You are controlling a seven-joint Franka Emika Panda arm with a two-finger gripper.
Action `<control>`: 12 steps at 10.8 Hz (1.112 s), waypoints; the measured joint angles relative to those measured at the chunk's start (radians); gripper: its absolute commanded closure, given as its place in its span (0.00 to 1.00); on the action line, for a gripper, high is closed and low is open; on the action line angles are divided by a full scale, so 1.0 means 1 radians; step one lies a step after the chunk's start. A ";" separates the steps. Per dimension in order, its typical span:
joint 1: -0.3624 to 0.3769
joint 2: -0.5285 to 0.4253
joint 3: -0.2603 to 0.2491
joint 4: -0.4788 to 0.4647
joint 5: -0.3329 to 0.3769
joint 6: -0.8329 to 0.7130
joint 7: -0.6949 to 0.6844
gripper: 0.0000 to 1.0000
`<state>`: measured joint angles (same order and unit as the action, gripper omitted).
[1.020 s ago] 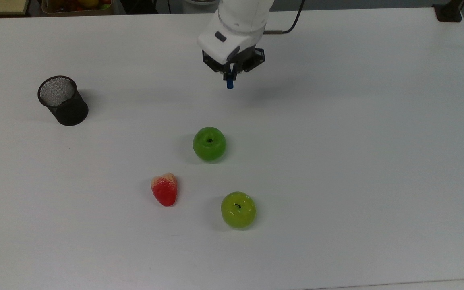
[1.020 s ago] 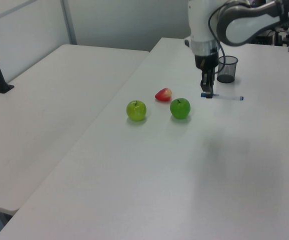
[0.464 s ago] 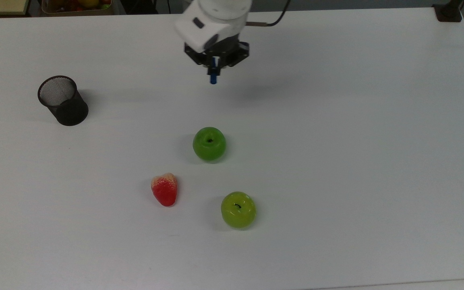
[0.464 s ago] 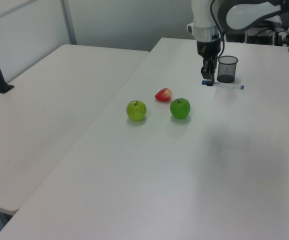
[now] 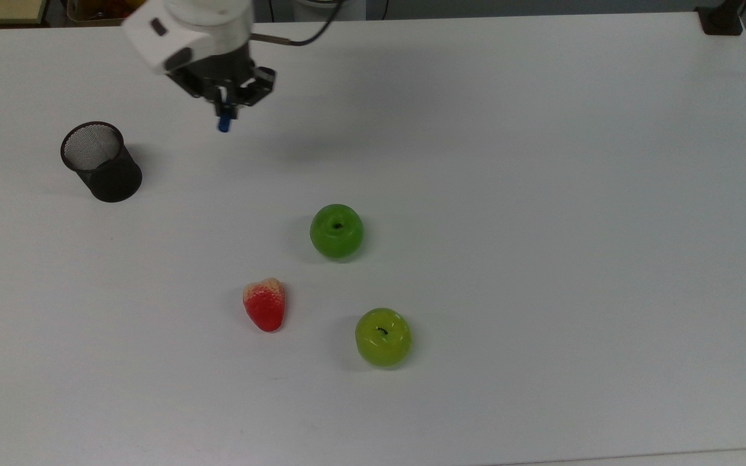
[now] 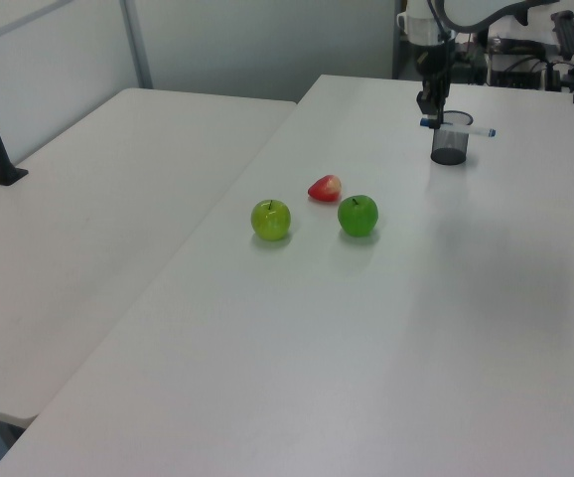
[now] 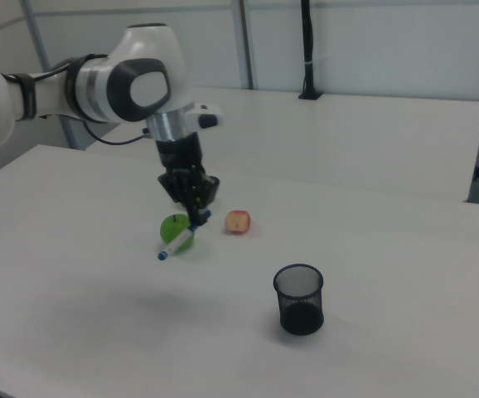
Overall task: Place marker
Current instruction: 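Carry the marker over the black mesh pencil cup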
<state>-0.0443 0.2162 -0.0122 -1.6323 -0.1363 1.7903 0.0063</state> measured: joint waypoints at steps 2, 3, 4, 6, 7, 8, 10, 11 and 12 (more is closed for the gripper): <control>-0.059 0.003 -0.025 0.000 0.014 0.071 -0.054 0.94; -0.089 0.005 -0.031 0.000 0.024 0.116 -0.065 0.94; -0.118 0.007 -0.033 0.000 0.030 0.163 -0.069 0.94; -0.161 0.011 -0.035 0.000 0.034 0.267 -0.074 0.94; -0.176 0.012 -0.036 0.000 0.034 0.316 -0.074 0.94; -0.189 0.013 -0.036 -0.001 0.034 0.366 -0.074 0.94; -0.207 0.017 -0.037 -0.007 0.034 0.442 -0.081 0.94; -0.218 0.021 -0.037 -0.016 0.034 0.489 -0.083 0.94; -0.229 0.025 -0.038 -0.031 0.034 0.540 -0.084 0.94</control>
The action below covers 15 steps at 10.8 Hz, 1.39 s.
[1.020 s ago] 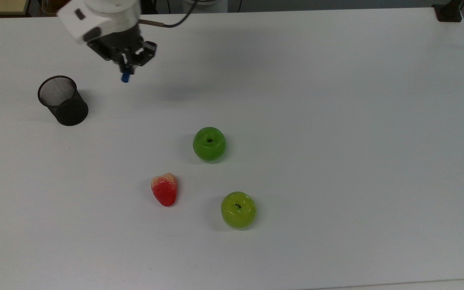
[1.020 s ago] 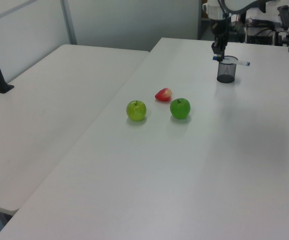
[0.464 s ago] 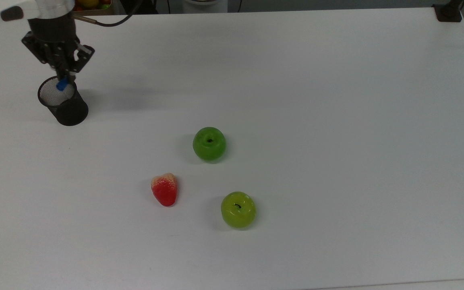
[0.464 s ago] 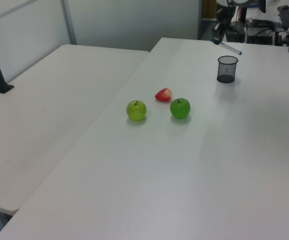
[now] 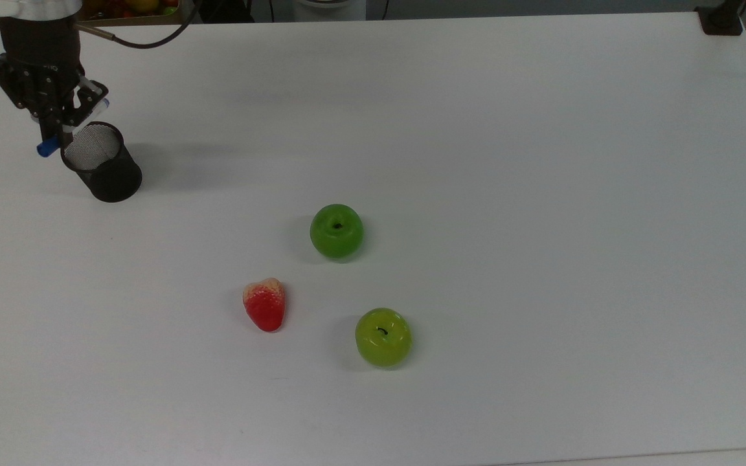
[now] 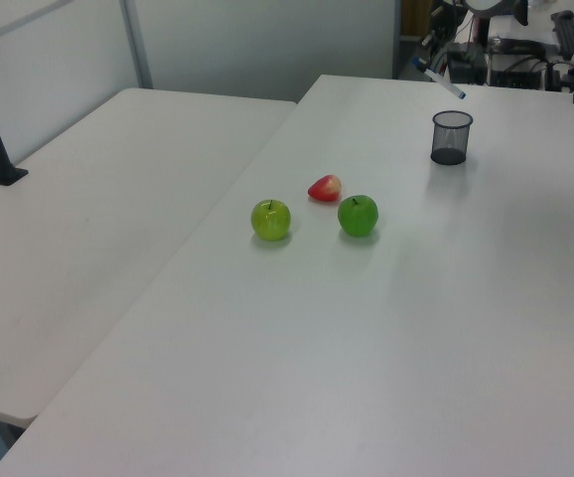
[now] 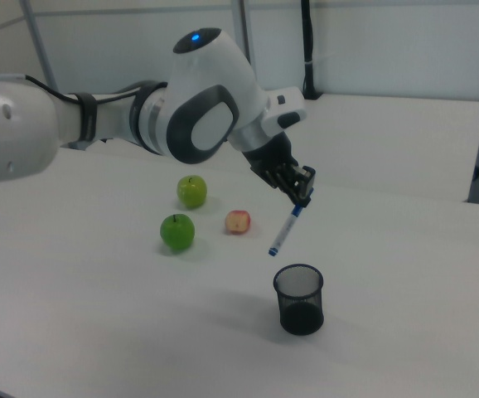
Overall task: Place marker
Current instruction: 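Carry the marker over the black mesh pencil cup, then lower the marker into the cup and open the gripper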
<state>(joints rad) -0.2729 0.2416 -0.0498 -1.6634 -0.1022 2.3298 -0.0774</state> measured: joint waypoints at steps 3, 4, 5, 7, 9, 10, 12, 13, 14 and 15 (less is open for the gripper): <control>-0.034 0.010 -0.002 -0.056 0.000 0.138 0.000 0.94; -0.047 0.012 -0.002 -0.083 0.000 0.190 0.000 0.94; -0.058 0.013 -0.002 -0.116 0.000 0.245 0.000 0.93; -0.067 0.019 -0.002 -0.179 0.000 0.339 0.000 0.93; -0.067 0.026 -0.002 -0.202 0.000 0.363 0.000 0.93; -0.067 0.027 -0.002 -0.204 0.000 0.363 0.000 0.89; -0.066 0.028 -0.002 -0.204 0.000 0.363 0.000 0.83; -0.065 0.028 -0.002 -0.206 0.000 0.363 0.000 0.80; -0.063 0.028 -0.002 -0.208 0.000 0.363 0.000 0.72; -0.063 0.028 -0.002 -0.210 0.000 0.363 0.000 0.62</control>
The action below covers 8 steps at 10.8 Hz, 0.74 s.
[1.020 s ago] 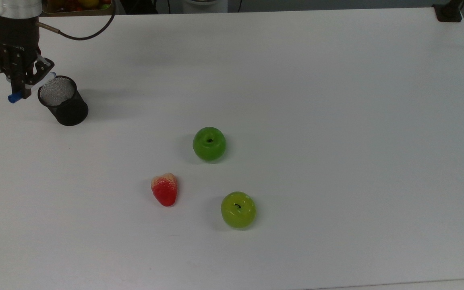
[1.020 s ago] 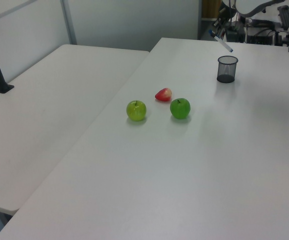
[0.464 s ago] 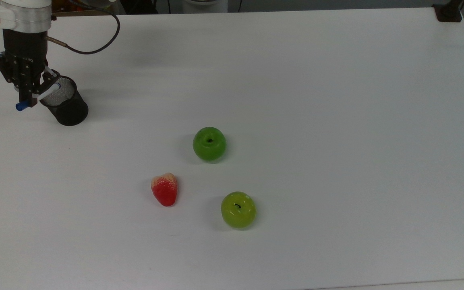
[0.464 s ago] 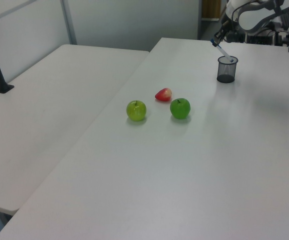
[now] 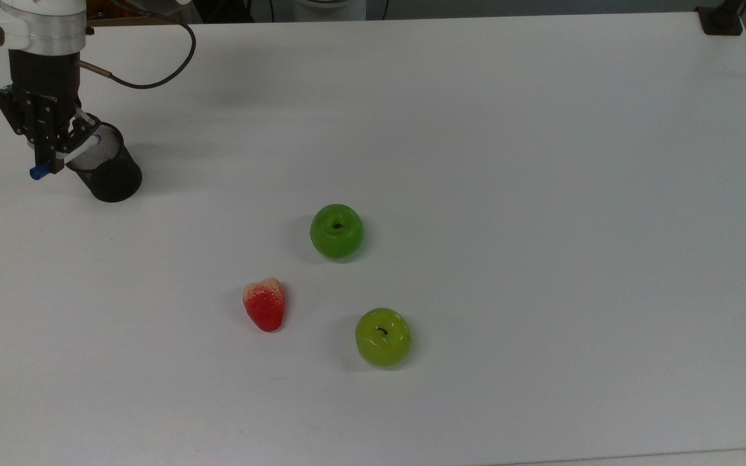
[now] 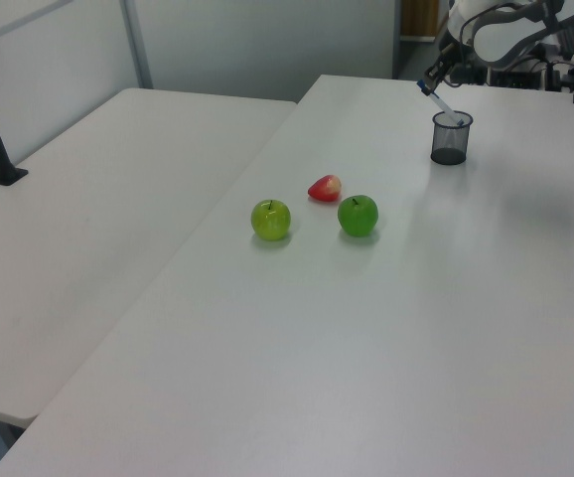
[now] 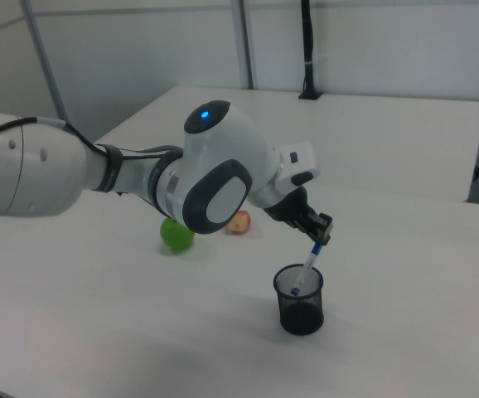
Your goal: Place marker
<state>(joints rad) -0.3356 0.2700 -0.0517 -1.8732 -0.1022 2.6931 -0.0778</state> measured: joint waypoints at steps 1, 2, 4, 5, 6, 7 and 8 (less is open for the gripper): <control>0.000 0.000 0.000 -0.001 0.000 0.000 0.000 0.38; 0.000 0.000 0.000 -0.001 0.000 0.000 0.000 0.07; 0.000 0.000 0.000 -0.002 0.000 0.000 0.000 0.00; 0.001 0.000 0.001 -0.002 0.000 0.000 0.000 0.00; 0.001 0.001 0.001 -0.002 0.000 0.000 0.000 0.00; 0.001 0.001 0.001 -0.002 0.000 0.000 0.000 0.00; 0.002 0.001 0.001 -0.002 0.000 0.000 0.000 0.00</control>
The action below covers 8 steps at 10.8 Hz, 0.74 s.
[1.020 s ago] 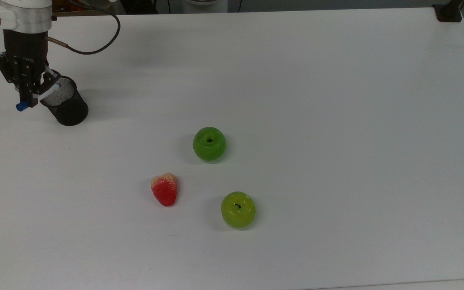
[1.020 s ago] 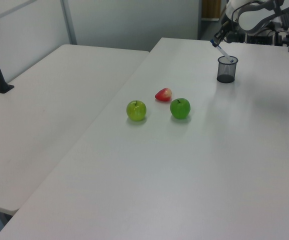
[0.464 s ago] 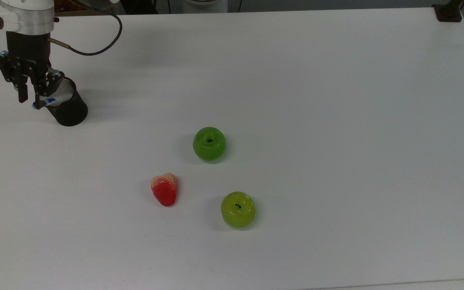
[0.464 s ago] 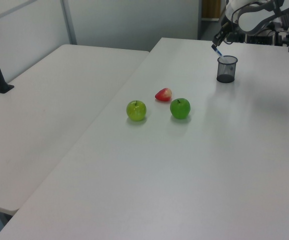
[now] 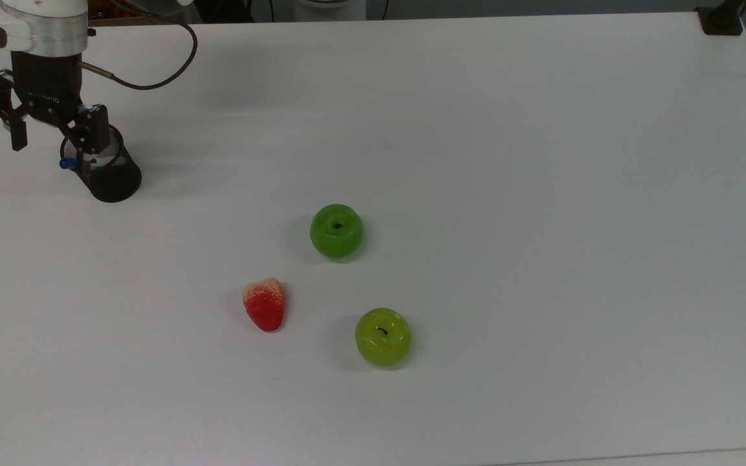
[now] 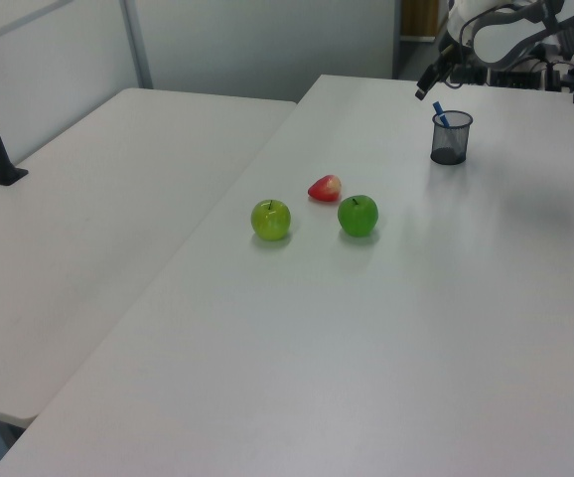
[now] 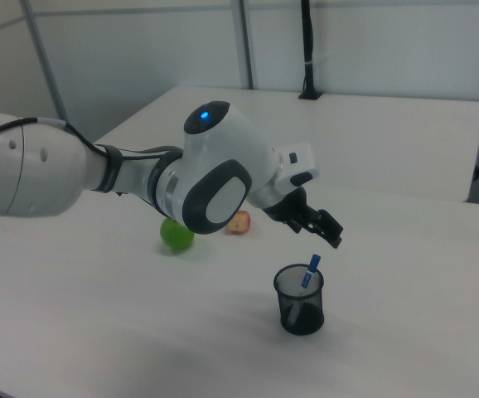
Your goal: Place marker
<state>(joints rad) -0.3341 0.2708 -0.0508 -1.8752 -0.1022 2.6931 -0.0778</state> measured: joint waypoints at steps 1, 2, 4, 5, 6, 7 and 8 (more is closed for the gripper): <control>0.001 0.000 0.000 0.000 0.000 0.000 0.000 0.00; 0.001 0.000 0.000 0.000 0.000 0.000 0.000 0.00; 0.018 0.000 0.003 0.002 0.000 0.000 0.000 0.00; 0.036 -0.001 0.004 0.006 0.000 0.000 0.004 0.00; 0.051 -0.001 0.004 0.012 0.001 0.000 0.017 0.00; 0.062 -0.002 0.005 0.020 0.001 0.000 0.032 0.00; 0.074 -0.004 0.006 0.030 0.001 0.000 0.048 0.00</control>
<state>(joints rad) -0.2599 0.2670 -0.0450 -1.8451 -0.1012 2.6931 -0.0297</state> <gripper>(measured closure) 0.000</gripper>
